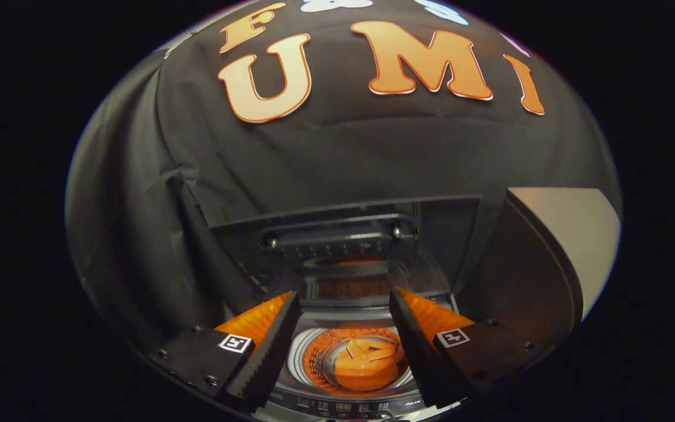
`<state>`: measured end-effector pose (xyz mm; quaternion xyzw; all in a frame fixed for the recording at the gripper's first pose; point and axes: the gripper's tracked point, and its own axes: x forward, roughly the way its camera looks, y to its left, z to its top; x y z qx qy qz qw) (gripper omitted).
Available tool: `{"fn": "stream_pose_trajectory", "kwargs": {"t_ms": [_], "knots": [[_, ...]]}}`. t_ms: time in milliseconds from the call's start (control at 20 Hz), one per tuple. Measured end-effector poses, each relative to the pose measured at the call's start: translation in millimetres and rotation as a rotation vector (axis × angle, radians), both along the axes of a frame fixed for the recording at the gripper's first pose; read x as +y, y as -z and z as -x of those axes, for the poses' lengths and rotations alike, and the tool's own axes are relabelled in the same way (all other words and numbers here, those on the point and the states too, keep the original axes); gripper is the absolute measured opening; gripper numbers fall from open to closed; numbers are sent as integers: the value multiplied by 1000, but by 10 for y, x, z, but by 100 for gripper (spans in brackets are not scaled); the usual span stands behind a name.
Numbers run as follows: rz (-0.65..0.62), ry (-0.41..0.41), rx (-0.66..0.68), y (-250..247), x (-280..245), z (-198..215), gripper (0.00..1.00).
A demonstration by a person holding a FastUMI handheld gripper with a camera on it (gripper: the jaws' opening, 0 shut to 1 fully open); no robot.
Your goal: Put the clothes into the washing machine and then close the washing machine lid.
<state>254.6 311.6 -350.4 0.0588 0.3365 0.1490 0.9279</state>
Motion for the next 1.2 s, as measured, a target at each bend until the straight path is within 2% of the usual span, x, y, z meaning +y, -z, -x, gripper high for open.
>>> {"fn": "stream_pose_trajectory", "kwargs": {"t_ms": [250,450,750,950,1200], "knots": [[-24,-9,-91,-419,103,-317,98],[-47,2,-122,-532,172,-608,98],[41,-1,-132,-460,260,-1061,98],[72,8,-95,-269,277,-1132,99],[87,10,-100,-286,256,-1030,100]]}}
